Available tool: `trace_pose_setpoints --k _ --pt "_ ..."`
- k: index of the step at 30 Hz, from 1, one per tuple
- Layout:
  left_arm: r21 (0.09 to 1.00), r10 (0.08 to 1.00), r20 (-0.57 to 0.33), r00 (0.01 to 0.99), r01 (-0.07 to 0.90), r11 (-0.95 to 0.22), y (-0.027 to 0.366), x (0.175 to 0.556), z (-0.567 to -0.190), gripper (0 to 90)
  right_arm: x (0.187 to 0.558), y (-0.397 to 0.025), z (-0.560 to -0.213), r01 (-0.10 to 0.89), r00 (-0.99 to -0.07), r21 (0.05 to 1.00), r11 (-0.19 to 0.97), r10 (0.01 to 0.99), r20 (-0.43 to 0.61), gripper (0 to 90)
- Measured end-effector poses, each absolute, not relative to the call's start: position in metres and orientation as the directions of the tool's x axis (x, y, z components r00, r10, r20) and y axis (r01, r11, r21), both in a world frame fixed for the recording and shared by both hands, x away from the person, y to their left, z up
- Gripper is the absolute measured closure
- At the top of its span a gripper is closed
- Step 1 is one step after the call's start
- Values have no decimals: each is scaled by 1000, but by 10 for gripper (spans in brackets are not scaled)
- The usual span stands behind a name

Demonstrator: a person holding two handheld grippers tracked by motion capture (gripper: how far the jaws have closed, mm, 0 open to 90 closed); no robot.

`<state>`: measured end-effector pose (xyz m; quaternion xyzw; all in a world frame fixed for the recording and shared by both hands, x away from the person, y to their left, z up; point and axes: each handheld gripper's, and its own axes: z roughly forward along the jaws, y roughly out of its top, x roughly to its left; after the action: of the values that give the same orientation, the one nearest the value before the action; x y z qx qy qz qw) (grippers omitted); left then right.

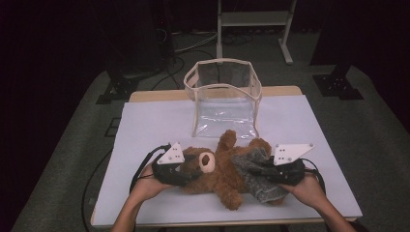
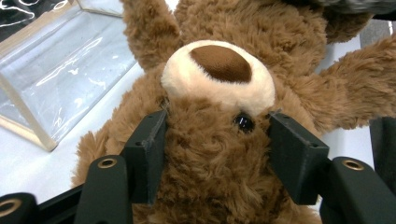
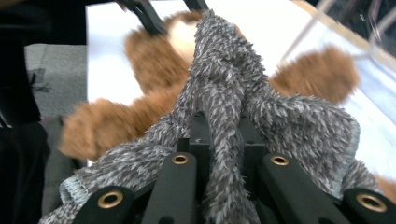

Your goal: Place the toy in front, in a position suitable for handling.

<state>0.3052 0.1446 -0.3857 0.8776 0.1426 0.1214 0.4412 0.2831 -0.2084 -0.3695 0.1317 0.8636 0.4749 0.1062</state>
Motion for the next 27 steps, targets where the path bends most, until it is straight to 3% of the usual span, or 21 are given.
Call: trace_pose_setpoints --k 8,23,27 --pt "811 339 108 934 115 -574 131 306 -385 412 288 -178 -368 77 -958 824 561 271 -95 800" --pt "811 288 115 951 77 -579 108 306 -386 433 300 -229 -380 180 -930 824 537 366 -36 801" --pt "813 284 108 953 79 -577 107 308 -387 434 295 -222 -371 168 -932 829 533 360 -43 801"
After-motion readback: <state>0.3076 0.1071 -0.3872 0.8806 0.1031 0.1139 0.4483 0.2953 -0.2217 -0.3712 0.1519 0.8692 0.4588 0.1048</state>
